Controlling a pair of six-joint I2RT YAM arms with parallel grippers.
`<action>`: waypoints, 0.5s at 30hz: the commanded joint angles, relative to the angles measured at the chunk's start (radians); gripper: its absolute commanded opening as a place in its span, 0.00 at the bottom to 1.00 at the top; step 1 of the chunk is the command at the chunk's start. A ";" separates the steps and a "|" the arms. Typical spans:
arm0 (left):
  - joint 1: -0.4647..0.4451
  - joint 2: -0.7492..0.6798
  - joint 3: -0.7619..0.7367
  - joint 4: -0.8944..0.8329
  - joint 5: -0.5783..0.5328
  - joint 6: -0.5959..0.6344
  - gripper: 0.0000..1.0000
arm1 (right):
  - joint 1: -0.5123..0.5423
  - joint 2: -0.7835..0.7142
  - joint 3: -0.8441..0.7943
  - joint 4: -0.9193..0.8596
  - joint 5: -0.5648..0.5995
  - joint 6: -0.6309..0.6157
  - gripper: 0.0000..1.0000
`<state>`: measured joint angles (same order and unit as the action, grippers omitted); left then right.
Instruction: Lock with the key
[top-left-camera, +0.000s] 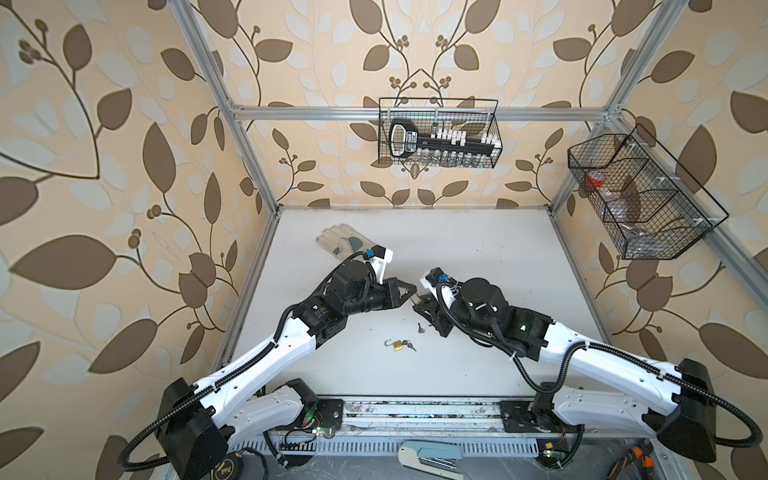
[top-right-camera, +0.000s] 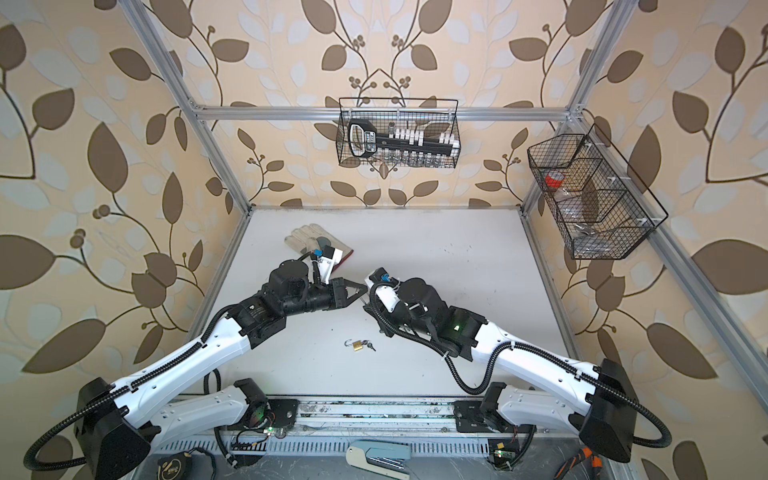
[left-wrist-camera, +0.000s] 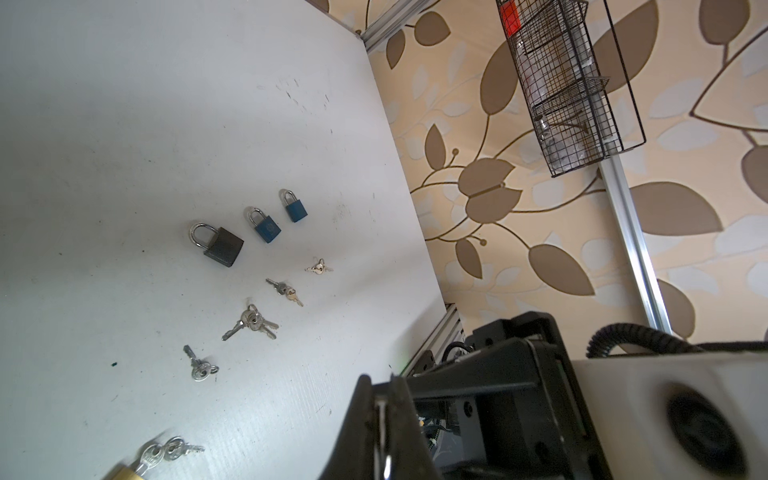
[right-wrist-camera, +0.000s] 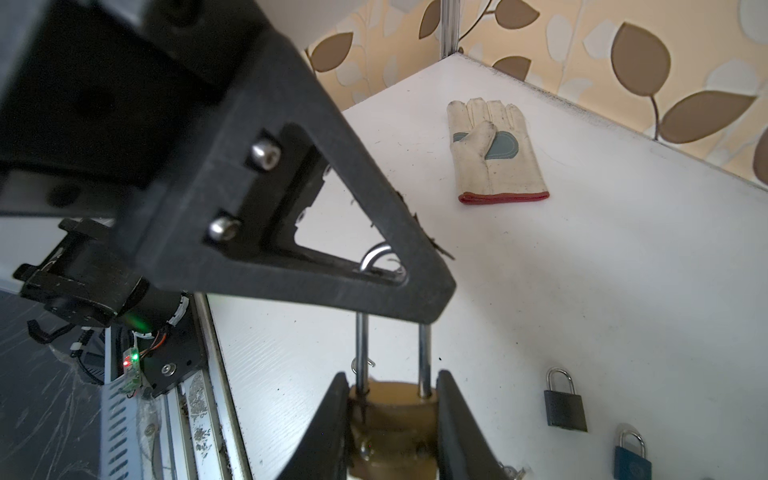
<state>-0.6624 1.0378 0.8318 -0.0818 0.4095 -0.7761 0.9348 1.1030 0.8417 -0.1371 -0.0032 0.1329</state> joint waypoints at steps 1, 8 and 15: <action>-0.007 -0.052 0.084 -0.050 -0.050 0.065 0.44 | -0.002 -0.074 -0.052 0.022 0.022 0.025 0.00; -0.006 -0.068 0.138 -0.298 -0.234 0.204 0.82 | -0.005 -0.154 -0.149 0.072 0.214 0.023 0.00; 0.002 -0.149 0.018 -0.345 -0.348 0.175 0.99 | -0.077 -0.112 -0.196 0.130 0.216 -0.050 0.00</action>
<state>-0.6613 0.9264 0.8879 -0.3798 0.1406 -0.6090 0.8875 0.9791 0.6704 -0.0719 0.1947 0.1192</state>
